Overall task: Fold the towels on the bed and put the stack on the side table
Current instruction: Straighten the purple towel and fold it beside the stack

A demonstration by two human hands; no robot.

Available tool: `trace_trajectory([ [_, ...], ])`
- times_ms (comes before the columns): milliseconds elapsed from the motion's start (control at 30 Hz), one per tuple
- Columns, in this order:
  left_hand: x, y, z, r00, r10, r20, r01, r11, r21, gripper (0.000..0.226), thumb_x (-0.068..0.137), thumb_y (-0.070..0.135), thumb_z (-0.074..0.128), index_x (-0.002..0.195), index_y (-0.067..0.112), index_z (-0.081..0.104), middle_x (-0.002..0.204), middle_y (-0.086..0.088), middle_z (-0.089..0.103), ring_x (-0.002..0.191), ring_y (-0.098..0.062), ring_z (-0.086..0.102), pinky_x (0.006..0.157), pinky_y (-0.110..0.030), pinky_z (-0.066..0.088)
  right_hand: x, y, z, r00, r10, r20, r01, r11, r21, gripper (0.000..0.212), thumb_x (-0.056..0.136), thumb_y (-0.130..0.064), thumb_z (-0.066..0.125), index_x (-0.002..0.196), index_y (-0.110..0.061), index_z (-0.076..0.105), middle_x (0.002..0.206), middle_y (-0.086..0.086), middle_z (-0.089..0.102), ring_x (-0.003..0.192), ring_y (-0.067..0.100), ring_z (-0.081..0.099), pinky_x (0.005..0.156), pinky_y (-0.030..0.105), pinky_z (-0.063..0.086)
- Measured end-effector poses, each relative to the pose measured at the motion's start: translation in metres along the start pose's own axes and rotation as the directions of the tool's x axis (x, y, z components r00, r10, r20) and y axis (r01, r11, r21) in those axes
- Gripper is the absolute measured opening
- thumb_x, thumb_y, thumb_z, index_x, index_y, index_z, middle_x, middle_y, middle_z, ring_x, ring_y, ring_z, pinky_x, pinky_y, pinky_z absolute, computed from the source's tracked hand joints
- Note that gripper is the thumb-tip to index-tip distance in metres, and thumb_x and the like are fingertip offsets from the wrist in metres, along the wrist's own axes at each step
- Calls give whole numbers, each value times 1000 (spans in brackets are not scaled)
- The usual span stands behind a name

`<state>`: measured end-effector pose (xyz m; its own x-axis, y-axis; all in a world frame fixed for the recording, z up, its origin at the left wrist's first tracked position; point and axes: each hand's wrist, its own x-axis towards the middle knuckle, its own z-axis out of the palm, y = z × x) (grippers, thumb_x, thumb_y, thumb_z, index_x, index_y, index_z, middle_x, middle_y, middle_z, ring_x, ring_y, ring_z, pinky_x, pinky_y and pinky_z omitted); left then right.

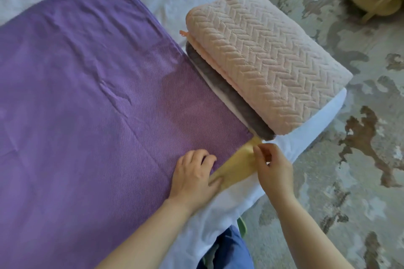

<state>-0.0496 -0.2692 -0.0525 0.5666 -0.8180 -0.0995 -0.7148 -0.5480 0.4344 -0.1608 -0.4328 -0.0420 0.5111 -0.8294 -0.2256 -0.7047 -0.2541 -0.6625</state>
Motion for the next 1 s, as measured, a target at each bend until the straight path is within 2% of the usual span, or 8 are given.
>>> trace_trajectory([
  [133,3,10,-1,999,-35,-37,34,999,-14,7,82,18,68,86,13,68,83,-3,63,78,-26,61,66,-37,48,19,-9,10,987,158,34,-162,978,132,30,88,-44,63,106,-21,61,83,-15,57,78,3,54,67,18,39],
  [200,3,12,-2,997,-60,-38,58,997,-50,10,90,16,59,92,11,67,88,-5,63,84,-27,60,72,-39,47,23,-15,16,980,199,25,-199,956,215,30,83,-41,70,103,-21,59,80,-17,58,81,7,56,71,22,42],
  [400,-10,24,-12,989,82,-127,-107,972,-210,6,87,10,64,90,8,68,87,-6,64,79,-28,61,67,-38,51,6,-18,18,973,164,-161,-98,929,356,18,83,-17,61,98,-26,56,84,-16,60,74,-12,56,58,0,37],
  [467,-15,29,-13,984,134,-117,-157,964,-217,7,88,11,62,91,8,68,86,-7,63,78,-28,61,67,-39,51,-1,-11,13,959,205,-196,-122,922,368,17,85,-23,61,99,-25,53,82,-15,60,74,-7,58,60,7,42],
  [600,-21,31,-4,986,140,-93,-157,962,-225,10,91,11,60,94,6,68,89,-8,64,82,-28,61,71,-43,51,-2,-4,16,950,308,-45,-274,896,349,36,83,-43,67,102,-19,48,79,-4,65,74,14,64,64,29,48],
  [700,-24,30,-2,988,119,-100,-140,960,-241,10,90,10,60,95,6,69,89,-8,65,83,-28,61,73,-42,51,1,-9,21,976,215,-38,-193,931,308,27,82,-27,70,98,-20,50,76,-4,63,73,14,64,66,29,47],
  [833,-24,36,-2,991,90,-97,-113,956,-272,15,92,14,57,96,6,69,92,-8,64,86,-28,60,76,-41,48,-9,-3,11,965,170,-202,-83,922,379,20,85,-14,59,85,-32,50,80,-14,57,68,-6,55,61,15,40],
  [1000,-32,32,5,992,127,-22,-129,972,-199,19,91,14,56,107,11,67,101,-2,60,93,-22,55,80,-38,46,-23,20,6,964,200,-178,-137,940,314,12,91,-15,59,89,-26,57,82,-14,59,74,0,55,69,24,41],
])
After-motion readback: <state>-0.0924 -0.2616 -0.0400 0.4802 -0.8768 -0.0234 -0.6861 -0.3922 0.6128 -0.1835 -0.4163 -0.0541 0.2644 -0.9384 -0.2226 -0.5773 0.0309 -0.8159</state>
